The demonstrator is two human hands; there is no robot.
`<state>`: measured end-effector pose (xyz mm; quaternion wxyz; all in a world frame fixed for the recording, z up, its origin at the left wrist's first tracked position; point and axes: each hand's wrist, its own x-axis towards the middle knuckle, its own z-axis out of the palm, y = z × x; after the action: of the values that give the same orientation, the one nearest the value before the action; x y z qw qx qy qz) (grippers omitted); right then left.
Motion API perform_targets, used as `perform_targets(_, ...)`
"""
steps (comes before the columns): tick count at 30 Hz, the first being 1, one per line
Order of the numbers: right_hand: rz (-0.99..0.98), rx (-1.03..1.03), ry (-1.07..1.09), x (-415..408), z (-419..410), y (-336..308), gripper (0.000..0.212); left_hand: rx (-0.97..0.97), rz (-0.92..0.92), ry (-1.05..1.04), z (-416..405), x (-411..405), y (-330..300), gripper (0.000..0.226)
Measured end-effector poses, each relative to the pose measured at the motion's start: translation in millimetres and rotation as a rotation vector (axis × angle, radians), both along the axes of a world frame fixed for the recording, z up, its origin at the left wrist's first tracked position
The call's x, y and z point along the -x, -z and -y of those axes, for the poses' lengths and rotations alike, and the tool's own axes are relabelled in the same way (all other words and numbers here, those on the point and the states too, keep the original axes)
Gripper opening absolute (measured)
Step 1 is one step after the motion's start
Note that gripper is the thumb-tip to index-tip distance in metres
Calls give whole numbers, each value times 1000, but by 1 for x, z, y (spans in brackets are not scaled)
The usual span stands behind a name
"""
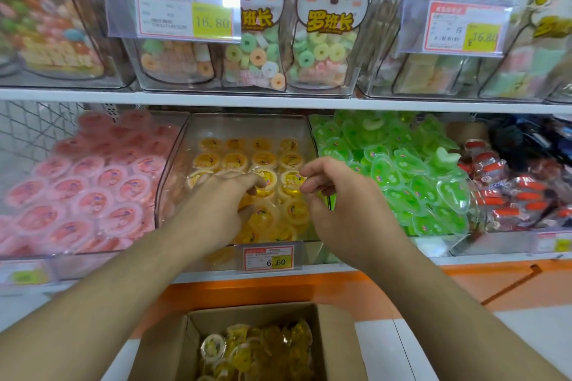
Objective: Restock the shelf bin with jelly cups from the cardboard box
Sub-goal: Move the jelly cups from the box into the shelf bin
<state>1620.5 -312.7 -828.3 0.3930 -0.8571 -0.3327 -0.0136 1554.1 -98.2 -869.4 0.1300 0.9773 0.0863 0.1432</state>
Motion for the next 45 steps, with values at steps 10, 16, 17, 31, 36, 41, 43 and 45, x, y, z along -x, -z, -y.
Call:
perform_targets(10,4,-3,6,1,-2,4,27,57,67,-62,-3,-9,20,19)
perform_targets(16,40,2,-6,-1,-2,9,29,25,106,-76,1,-6,20,27)
perform_targets(17,43,2,-6,-1,-2,9,29,42,115,-45,1,-5,19,25)
perform_targets(31,64,-5,-5,-2,-3,10,29,-10,-175,140,-4,17,17,51)
perform_targets(36,79,-6,-7,-3,-3,12,30,0,-203,132,-5,18,17,49)
perform_targets(41,93,-6,-4,-4,-3,13,30,44,-168,149,-9,21,18,48)
perform_targets(43,84,2,-5,-4,-3,12,29,55,-165,157,-9,24,16,56)
perform_targets(45,74,11,-7,-3,-3,12,29,68,-159,161,-10,27,15,65)
